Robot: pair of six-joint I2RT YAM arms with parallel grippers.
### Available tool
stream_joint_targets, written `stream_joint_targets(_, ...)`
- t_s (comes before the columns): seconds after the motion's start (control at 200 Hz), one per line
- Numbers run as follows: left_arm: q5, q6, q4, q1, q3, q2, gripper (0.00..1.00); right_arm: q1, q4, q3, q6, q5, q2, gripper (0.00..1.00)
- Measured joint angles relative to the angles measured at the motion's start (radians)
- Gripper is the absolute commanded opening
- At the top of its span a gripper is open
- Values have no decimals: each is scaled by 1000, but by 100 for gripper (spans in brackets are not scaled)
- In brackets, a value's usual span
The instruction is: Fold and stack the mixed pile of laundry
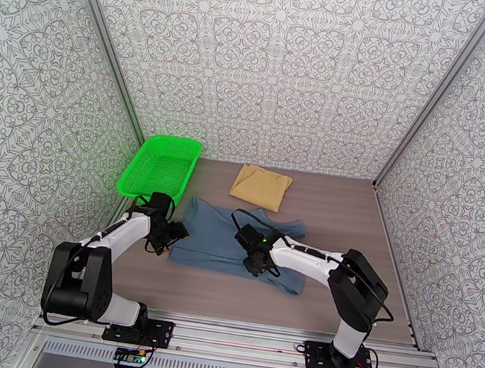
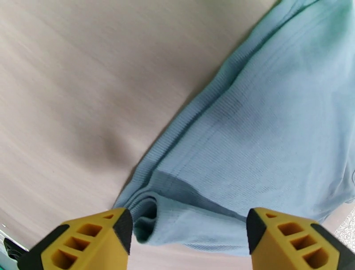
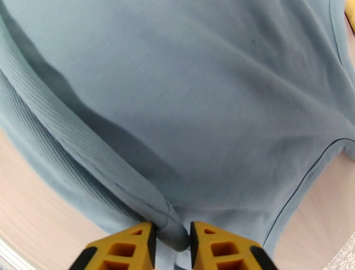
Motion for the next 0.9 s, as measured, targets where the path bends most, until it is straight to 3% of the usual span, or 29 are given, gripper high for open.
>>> stream_joint_targets(0.095,2,-3,-2,-2,-12,-40,61,-2,6,2,27,-5,0,55)
stream_joint_targets(0.205,1,-3,-19,-6,-56,-119,49,-2,8,3,41,-16,-2,65)
stream_joint_targets(0.275,1,-3,-40,-9,-84,-164,42,-2,11,3,46,-20,-6,66)
stream_joint_targets(0.49,7,-27,-50,-24,-140,-187,41,-2,15,3,60,-23,-40,66)
stream_joint_targets(0.9,5,-35,10,-55,-140,-48,29,-3,19,3,72,-23,-64,65)
